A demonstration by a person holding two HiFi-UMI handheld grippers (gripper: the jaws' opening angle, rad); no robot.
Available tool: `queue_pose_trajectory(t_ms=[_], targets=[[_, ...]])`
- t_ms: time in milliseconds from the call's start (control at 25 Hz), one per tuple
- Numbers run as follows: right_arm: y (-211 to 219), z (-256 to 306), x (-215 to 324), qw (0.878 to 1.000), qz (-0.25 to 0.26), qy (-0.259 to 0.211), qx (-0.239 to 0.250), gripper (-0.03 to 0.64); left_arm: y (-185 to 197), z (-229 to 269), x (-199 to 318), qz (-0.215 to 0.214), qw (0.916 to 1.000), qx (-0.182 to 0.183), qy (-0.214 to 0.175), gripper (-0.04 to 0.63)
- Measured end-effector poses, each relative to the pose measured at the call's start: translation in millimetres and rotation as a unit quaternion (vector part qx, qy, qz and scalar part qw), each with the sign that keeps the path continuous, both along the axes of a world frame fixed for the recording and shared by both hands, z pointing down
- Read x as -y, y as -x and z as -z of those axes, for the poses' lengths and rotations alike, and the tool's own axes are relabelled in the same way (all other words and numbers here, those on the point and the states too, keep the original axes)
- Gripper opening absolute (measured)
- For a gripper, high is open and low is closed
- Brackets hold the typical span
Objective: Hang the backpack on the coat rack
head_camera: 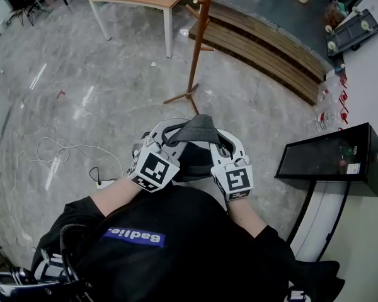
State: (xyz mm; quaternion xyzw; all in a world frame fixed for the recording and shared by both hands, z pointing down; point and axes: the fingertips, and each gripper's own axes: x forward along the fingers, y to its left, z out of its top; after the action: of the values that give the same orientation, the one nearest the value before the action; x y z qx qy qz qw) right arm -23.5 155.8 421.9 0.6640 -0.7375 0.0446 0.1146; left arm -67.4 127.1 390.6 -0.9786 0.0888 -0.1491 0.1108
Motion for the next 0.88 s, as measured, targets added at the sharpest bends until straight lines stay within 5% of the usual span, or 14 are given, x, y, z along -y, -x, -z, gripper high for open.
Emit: queue_pose_trajectory(t_ms=[560, 880], targets=[[-70, -11, 129, 0.993, -0.114, 0.040, -0.005, 0.040, -69, -23, 130, -0.122, 0.9917, 0.019, 0.037, 0.032], [-115, -4, 201, 0.992, -0.122, 0.039, -0.017, 0.040, -112, -23, 206, -0.112, 0.9928, 0.017, 0.038, 0.031]])
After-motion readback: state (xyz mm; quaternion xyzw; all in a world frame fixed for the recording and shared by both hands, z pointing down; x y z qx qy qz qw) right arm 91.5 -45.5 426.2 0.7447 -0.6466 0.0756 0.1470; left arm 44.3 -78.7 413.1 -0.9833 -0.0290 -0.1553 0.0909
